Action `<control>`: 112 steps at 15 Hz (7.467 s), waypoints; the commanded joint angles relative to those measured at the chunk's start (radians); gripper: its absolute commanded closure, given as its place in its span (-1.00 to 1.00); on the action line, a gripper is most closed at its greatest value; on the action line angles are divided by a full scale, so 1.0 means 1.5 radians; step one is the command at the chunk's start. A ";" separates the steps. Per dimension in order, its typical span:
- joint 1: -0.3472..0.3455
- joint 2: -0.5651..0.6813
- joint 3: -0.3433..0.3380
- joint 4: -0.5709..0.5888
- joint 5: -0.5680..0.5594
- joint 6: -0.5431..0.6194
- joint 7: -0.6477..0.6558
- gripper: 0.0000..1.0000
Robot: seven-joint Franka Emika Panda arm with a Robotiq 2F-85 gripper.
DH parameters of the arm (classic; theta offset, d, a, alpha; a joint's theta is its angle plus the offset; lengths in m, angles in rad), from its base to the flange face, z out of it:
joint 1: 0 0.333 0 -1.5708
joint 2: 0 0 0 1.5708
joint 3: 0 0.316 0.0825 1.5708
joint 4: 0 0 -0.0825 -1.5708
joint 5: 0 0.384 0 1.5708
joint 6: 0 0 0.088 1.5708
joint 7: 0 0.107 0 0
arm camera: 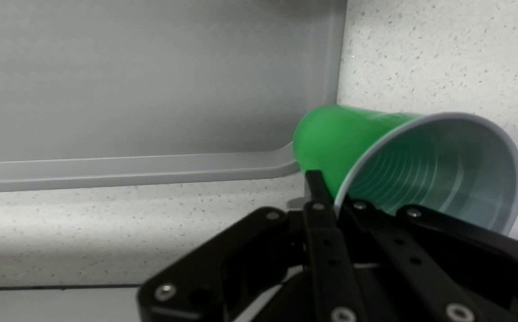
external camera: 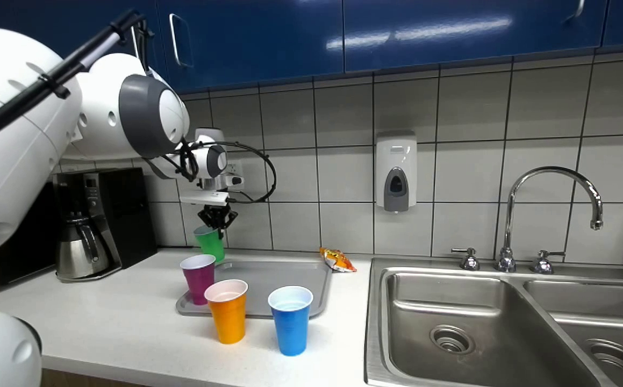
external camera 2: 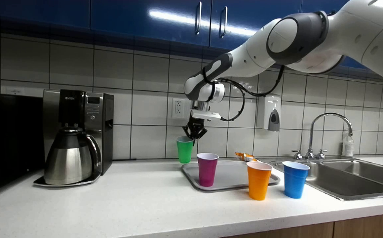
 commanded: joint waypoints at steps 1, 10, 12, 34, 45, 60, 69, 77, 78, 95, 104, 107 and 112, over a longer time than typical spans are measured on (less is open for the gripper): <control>-0.014 -0.013 -0.007 -0.017 -0.009 -0.020 0.020 0.99; -0.037 -0.005 -0.002 -0.033 0.001 -0.058 0.008 0.99; -0.032 -0.004 -0.010 -0.034 -0.009 -0.067 0.020 0.99; -0.044 -0.130 -0.020 -0.150 -0.015 -0.101 0.019 -1.00; -0.066 -0.265 -0.016 -0.342 -0.028 -0.056 -0.023 -1.00; -0.066 -0.418 0.002 -0.555 -0.047 -0.055 -0.114 -1.00; -0.063 -0.455 0.006 -0.608 -0.078 -0.081 -0.094 -1.00; -0.065 -0.480 0.009 -0.655 -0.060 -0.077 -0.097 -1.00; -0.066 -0.485 0.007 -0.665 -0.068 -0.069 -0.093 -1.00; -0.062 -0.470 0.021 -0.722 -0.062 0.066 -0.099 -1.00; -0.066 -0.488 0.018 -0.735 -0.065 0.051 -0.095 -1.00; -0.065 -0.490 0.017 -0.744 -0.070 0.051 -0.094 -1.00; -0.065 -0.492 0.016 -0.749 -0.069 0.052 -0.090 -1.00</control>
